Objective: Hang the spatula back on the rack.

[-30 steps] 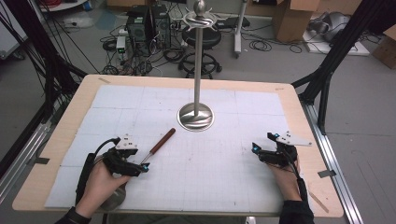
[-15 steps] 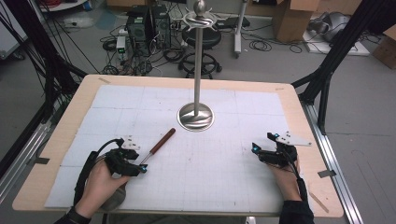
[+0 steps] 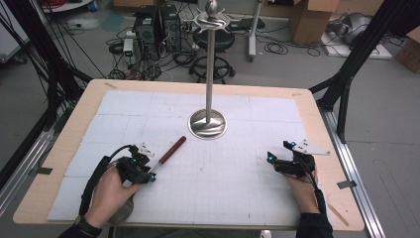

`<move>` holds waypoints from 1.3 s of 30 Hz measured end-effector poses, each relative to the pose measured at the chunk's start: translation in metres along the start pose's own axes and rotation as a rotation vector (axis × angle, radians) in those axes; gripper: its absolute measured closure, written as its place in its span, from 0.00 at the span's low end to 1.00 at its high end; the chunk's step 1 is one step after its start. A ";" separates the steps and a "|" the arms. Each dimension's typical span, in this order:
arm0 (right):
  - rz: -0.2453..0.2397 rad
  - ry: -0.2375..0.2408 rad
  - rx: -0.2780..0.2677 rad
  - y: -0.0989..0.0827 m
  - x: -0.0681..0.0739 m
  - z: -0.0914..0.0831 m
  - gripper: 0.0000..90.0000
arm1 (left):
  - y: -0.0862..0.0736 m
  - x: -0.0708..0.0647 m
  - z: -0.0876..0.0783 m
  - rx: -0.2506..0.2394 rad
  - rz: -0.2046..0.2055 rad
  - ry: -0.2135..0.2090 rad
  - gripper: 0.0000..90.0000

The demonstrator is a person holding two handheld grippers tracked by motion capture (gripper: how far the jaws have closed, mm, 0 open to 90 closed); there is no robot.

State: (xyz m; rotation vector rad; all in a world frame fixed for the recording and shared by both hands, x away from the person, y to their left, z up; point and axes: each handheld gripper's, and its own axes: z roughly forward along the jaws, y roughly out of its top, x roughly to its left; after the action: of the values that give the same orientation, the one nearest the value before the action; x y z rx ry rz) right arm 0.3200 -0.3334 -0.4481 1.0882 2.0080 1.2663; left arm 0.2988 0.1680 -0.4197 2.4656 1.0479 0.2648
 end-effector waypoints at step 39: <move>-0.005 -0.001 0.006 0.000 0.000 0.000 0.22 | -0.008 0.026 -0.036 -0.540 0.041 -0.110 0.94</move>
State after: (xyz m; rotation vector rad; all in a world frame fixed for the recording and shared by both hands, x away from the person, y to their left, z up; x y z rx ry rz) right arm 0.3202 -0.3330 -0.4480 1.0862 2.0141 1.2582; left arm 0.2994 0.2034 -0.3918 1.9902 0.7582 0.3664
